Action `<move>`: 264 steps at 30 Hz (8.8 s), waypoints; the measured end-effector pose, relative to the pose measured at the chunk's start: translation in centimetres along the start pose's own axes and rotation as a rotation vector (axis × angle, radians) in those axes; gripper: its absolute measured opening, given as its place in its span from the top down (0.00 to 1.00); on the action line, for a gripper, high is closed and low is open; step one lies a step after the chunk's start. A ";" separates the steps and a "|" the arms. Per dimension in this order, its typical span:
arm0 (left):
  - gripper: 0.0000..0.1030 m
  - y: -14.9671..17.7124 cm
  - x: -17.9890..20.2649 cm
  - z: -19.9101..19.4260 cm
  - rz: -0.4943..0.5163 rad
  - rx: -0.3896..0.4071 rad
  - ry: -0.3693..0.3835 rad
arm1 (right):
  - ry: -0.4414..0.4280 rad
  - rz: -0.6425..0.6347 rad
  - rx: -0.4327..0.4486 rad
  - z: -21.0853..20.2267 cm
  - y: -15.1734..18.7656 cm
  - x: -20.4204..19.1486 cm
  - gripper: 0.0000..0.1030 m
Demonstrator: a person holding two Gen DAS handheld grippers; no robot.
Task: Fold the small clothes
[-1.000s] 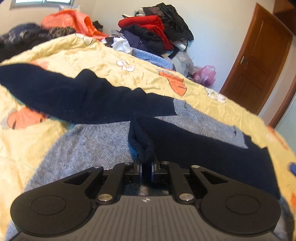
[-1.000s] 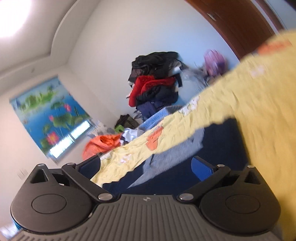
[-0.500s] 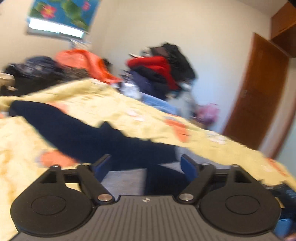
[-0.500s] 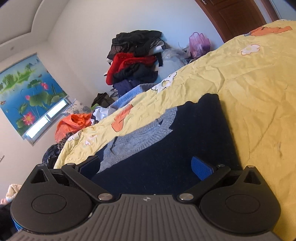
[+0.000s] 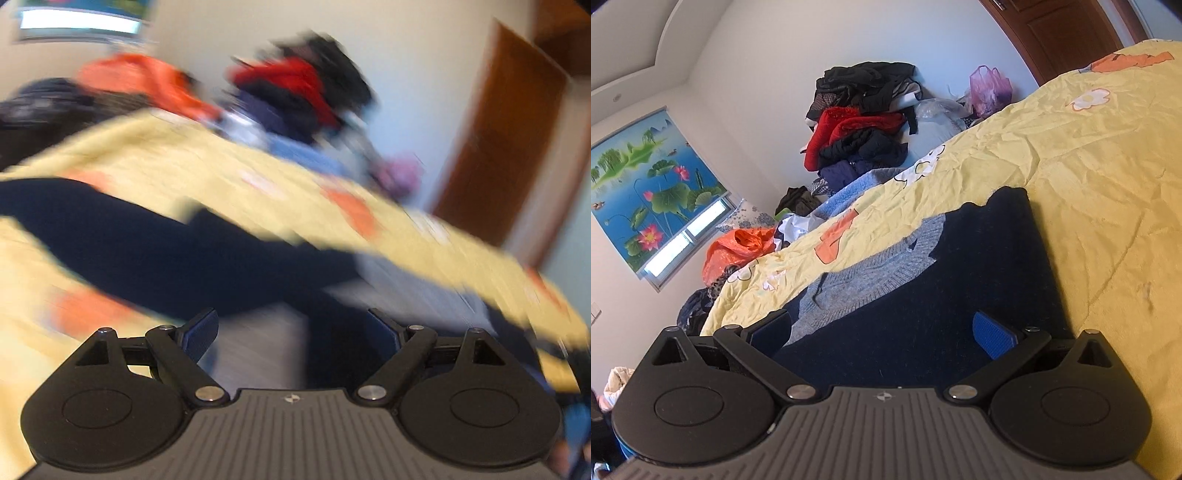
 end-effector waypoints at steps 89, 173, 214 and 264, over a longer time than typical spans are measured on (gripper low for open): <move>0.01 4.9 -3.8 -11.9 0.254 -0.169 0.393 | 0.057 -0.224 -0.419 8.3 2.6 -10.8 0.82; 0.00 8.1 4.4 -4.6 0.489 -0.127 0.111 | 0.489 -0.463 -0.258 -3.8 8.6 -8.7 0.01; 0.00 8.4 4.4 -5.0 0.481 -0.124 0.086 | 0.494 -0.450 -0.239 -5.5 10.3 -9.3 0.00; 0.00 10.8 0.8 -10.2 0.476 -0.117 0.094 | 0.470 -0.478 -0.256 -10.4 14.5 -11.8 0.00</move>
Point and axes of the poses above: each gripper's, at about its wrist camera, not at the fingertips, and z roughly the way its jaws point, x to its right, y to its underside, the point moved 1 cm from there along z, roughly the way its jaws point, and after that the axes turned 11 degrees about -y, right-handed, at the moved point
